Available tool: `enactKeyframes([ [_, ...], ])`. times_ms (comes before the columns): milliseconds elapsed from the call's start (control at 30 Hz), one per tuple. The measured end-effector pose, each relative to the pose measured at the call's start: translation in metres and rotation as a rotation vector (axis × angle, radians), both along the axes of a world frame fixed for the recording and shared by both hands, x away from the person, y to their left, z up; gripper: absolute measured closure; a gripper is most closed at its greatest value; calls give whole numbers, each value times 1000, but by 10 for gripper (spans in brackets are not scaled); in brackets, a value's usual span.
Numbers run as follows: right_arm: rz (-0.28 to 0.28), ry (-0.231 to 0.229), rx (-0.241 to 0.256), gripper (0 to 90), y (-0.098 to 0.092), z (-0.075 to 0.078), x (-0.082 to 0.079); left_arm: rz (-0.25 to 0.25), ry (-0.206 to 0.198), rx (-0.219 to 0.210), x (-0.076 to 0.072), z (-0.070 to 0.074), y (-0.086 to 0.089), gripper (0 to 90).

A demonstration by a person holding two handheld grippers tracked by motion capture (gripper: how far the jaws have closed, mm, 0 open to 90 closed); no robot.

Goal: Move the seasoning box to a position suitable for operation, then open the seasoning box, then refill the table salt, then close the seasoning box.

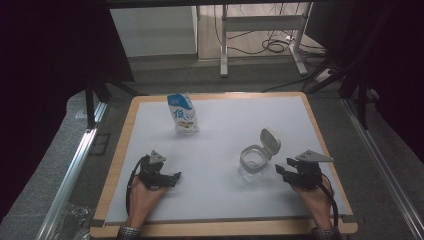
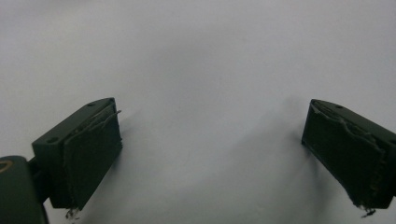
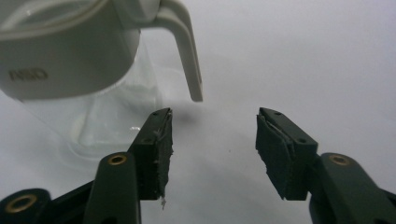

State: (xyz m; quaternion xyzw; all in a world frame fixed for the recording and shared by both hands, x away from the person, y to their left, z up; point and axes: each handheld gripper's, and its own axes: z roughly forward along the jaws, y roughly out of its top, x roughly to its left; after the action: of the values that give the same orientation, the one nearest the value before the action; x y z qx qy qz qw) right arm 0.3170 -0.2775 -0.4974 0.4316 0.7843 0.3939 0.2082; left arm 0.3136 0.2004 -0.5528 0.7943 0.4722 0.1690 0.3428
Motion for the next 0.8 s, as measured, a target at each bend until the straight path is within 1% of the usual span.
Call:
enactKeyframes([
  [33, -3, -4, -10, 443, 0, -1, -1, -1, 2, -3, 0, 0, 0, 48],
  [67, -5, -6, -13, 434, 0, -2, -2, 1, 5, -11, 0, 0, 1, 49],
  [100, -6, -6, -12, 423, 0, -4, -3, -5, 6, -10, 0, 1, 2, 51],
  [167, -3, 9, 3, 409, -3, -9, -5, -1, 7, -8, 0, 1, 4, 52],
  [267, -10, 22, 6, 391, -5, -13, -5, -4, 0, -18, 0, 4, 8, 53],
  [367, -8, 31, 11, 383, -7, -16, -5, -12, -4, -19, 0, 6, 9, 53],
  [467, -10, 44, -10, 369, -6, -21, -7, -20, -19, -16, 2, 12, 10, 53],
  [533, -10, 49, -20, 362, -4, -24, -8, -27, -27, -32, 4, 16, 11, 55],
  [567, -10, 49, -20, 362, -4, -24, -8, -27, -27, -32, 4, 16, 11, 55],
  [600, -8, 49, -32, 353, -2, -27, -8, -34, -34, -39, 6, 19, 11, 55],
  [733, -7, 58, -41, 347, -1, -29, -9, -44, -35, -39, 10, 23, 11, 57],
  [800, -5, 54, -60, 346, 1, -32, -10, -50, -32, -45, 13, 25, 10, 57],
])
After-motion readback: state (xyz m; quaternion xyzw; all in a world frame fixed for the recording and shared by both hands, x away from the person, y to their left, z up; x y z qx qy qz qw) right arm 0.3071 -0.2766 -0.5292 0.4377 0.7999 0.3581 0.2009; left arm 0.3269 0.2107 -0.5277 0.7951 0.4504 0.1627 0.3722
